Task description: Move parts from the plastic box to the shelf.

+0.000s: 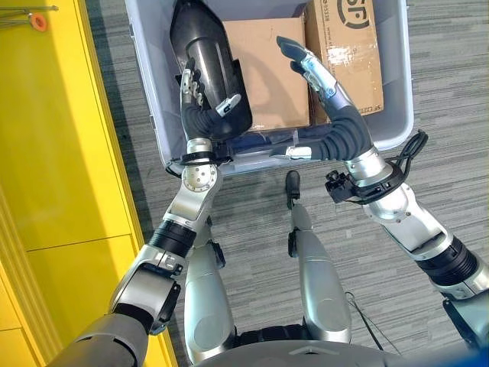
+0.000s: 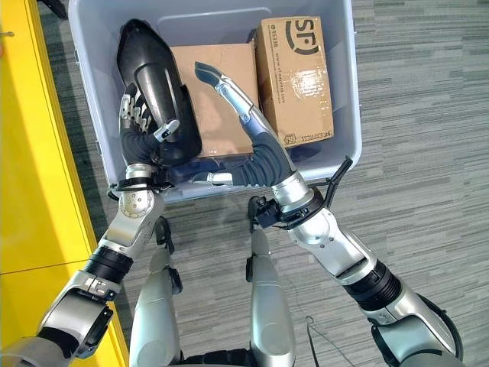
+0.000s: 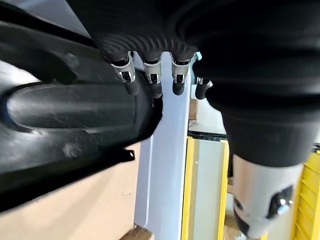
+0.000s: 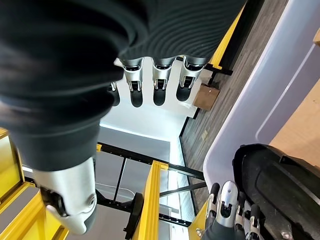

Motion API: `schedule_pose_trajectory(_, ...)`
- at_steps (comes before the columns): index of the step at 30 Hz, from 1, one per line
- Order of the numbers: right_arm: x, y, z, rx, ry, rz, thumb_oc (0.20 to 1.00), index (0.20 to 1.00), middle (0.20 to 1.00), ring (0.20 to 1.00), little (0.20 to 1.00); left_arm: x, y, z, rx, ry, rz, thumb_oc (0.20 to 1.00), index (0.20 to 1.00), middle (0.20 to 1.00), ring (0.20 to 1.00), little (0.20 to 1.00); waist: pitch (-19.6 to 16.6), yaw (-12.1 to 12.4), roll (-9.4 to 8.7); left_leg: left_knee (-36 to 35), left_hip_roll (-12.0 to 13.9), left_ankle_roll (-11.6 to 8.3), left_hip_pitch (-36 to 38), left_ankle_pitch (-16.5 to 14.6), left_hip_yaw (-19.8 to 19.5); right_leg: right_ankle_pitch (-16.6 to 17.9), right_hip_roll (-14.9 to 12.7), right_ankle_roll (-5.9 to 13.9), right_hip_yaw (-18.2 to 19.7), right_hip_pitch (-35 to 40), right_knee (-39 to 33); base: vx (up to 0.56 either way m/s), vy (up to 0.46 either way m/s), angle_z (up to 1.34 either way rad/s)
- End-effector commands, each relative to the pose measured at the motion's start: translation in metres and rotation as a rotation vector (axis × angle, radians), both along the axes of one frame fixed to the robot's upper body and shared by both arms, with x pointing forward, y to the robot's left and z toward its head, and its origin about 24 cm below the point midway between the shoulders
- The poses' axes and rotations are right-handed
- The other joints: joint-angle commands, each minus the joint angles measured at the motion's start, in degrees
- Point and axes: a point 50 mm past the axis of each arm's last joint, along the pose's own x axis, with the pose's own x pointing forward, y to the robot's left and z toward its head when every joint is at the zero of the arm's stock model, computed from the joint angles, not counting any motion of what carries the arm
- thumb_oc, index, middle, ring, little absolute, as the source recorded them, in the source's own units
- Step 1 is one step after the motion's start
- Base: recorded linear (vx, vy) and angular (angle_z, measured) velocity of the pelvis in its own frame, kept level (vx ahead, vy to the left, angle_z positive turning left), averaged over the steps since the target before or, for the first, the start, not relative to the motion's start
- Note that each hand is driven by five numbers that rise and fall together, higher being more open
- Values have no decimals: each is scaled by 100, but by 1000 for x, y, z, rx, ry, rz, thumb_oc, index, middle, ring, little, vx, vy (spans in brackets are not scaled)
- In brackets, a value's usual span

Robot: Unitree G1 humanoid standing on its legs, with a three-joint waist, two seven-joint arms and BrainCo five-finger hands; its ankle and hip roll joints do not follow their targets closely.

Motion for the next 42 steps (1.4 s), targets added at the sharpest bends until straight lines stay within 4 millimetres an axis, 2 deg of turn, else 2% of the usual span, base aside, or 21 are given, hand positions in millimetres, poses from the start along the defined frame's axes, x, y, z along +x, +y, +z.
schedule_pose_trajectory(1, -12, -4, 25, 108, -120, 50, 1000, 1000, 1000, 1000, 1000, 0, -2, 12, 64, -70, 7, 1000, 1000, 1000, 1000, 1000, -212, -89, -84, 398, 95, 117, -332, -62, 52, -890, -557, 353, 223, -396, 1200, 0, 0, 0)
schedule_pose_trajectory(8, -13, -4, 19, 113, -87, 74, 1000, 1000, 1000, 1000, 1000, 18, -14, 17, 144, -27, 27, 1000, 1000, 1000, 1000, 1000, -320, -239, -116, 508, 102, 108, -636, -83, 10, -854, -498, 347, 288, -686, 1223, 0, 0, 0)
schedule_pose_trajectory(16, -14, -8, 13, 126, -38, 95, 1000, 1000, 1000, 1000, 1000, 33, -28, -2, 165, 108, 10, 1000, 1000, 1000, 1000, 1000, -434, -401, -150, 586, 97, 104, -911, -76, -30, -809, -468, 357, 312, -917, 1234, -1, 0, -1)
schedule_pose_trajectory(21, -15, -9, 12, 133, -27, 104, 1000, 1000, 1000, 1000, 1000, 37, -30, -15, 183, 180, 11, 1000, 1000, 1000, 1000, 1000, -492, -431, -167, 587, 118, 103, -953, -78, -23, -808, -436, 357, 317, -972, 1244, 0, 0, 0)
schedule_pose_trajectory(27, -14, -9, 10, 138, -8, 108, 1000, 1000, 1000, 1000, 1000, 34, -38, -29, 189, 225, -34, 1000, 1000, 1000, 1000, 1000, -529, -431, -158, 575, 124, 109, -941, -90, -12, -811, -435, 359, 302, -975, 1260, 4, 5, -3)
schedule_pose_trajectory(35, -10, -10, 7, 152, 20, 96, 1000, 1000, 1000, 1000, 1000, 16, -55, -71, 291, 322, -136, 1000, 1000, 1000, 1000, 1000, -574, -339, -62, 558, 101, 113, -786, -126, 30, -862, -486, 374, 266, -835, 1291, 0, 0, 0)
schedule_pose_trajectory(40, -7, -10, 6, 153, 29, 92, 1000, 1000, 1000, 1000, 1000, 7, -67, -89, 523, 339, -201, 1000, 1000, 1000, 1000, 1000, -589, -287, -9, 544, 73, 109, -662, -156, 76, -877, -531, 392, 252, -726, 1290, 8, 12, -2)
schedule_pose_trajectory(42, -7, -10, 6, 149, 27, 90, 1000, 1000, 1000, 1000, 1000, 6, -68, -89, 615, 314, -206, 1000, 1000, 1000, 1000, 1000, -578, -272, 7, 542, 72, 108, -624, -166, 80, -886, -537, 395, 250, -695, 1288, 0, 0, 0)
